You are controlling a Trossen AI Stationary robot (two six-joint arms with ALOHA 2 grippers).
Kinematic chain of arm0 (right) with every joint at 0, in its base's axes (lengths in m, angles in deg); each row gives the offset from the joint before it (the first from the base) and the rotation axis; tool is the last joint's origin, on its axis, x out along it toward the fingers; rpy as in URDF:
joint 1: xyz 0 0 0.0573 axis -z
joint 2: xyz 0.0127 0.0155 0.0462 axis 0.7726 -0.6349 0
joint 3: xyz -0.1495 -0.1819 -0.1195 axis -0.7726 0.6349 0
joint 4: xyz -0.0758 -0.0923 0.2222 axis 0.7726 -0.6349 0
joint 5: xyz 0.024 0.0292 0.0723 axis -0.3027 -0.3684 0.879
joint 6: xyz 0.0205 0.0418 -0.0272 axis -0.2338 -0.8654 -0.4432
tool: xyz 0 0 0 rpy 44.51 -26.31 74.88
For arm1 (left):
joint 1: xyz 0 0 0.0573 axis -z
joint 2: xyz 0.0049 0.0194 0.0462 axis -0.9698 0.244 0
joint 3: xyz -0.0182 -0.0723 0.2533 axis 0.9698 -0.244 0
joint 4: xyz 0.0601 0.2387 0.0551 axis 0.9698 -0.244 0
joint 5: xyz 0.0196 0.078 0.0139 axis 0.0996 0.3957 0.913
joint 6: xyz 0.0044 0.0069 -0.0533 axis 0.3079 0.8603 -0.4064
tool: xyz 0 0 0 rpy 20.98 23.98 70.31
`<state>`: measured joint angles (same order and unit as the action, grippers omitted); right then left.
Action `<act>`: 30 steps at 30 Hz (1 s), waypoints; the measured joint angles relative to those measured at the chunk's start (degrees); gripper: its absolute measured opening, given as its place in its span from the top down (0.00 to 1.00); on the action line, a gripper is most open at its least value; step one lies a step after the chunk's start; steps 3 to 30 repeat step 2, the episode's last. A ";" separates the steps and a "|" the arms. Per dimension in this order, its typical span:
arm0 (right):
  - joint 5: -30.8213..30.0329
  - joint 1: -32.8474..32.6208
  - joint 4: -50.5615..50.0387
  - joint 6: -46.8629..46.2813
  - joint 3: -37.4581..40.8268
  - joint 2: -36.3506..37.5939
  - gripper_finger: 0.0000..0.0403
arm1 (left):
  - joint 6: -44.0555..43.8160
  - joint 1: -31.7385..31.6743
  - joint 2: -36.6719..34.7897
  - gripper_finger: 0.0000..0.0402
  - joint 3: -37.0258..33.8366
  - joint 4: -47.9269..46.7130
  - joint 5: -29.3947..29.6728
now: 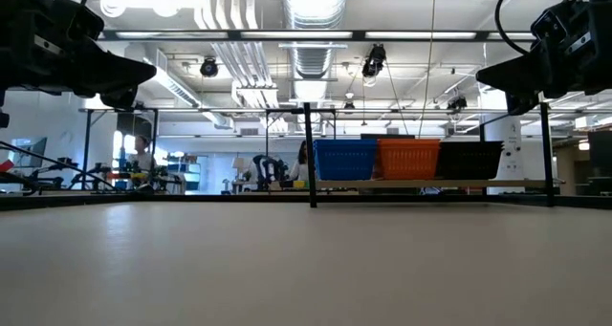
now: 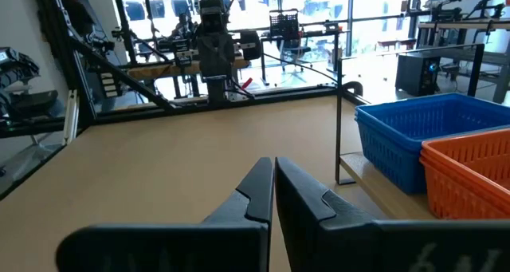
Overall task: Stack baskets on shelf by color
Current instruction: Return to Home Position
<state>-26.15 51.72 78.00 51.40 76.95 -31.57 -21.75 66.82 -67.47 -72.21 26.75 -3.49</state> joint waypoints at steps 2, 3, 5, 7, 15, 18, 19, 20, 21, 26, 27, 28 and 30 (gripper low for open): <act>0.00 -0.01 0.01 0.00 0.00 0.01 0.98 | 0.00 0.00 0.00 1.00 0.00 0.00 0.00; 0.00 -0.01 0.01 0.00 0.00 0.01 0.98 | 0.00 0.00 0.00 1.00 0.00 0.00 0.00; 0.00 -0.01 0.01 0.00 0.00 0.01 0.98 | 0.00 0.00 0.00 1.00 0.00 0.00 0.00; 0.00 -0.01 0.01 0.00 0.00 0.01 0.98 | 0.00 0.00 0.00 1.00 0.00 0.00 0.00; 0.00 -0.01 0.01 0.00 0.00 0.01 0.98 | 0.00 0.00 0.00 1.00 0.00 0.00 0.00; 0.00 -0.01 0.01 0.00 0.00 0.01 0.98 | 0.00 0.00 0.00 1.00 0.00 0.00 0.00; 0.00 -0.01 0.01 0.00 0.00 0.01 0.98 | 0.00 0.00 0.00 1.00 0.00 0.00 0.00; 0.00 -0.01 0.01 0.00 0.00 0.01 0.98 | 0.00 0.00 0.00 1.00 0.00 0.00 0.00; 0.00 -0.01 0.01 0.00 0.00 0.01 0.98 | 0.00 0.00 0.00 1.00 0.00 0.00 0.00; 0.00 -0.01 0.01 0.00 0.00 0.01 0.98 | 0.00 0.00 0.00 1.00 0.00 0.00 0.00; 0.00 -0.01 0.01 0.00 0.00 0.01 0.98 | 0.00 0.00 0.00 1.00 0.00 0.00 0.00; 0.00 -0.01 0.01 0.00 0.00 0.01 0.98 | 0.00 0.00 0.00 1.00 0.00 0.00 0.00; 0.00 -0.01 0.01 0.00 0.00 0.01 0.98 | 0.00 0.00 0.00 1.00 0.00 0.00 0.00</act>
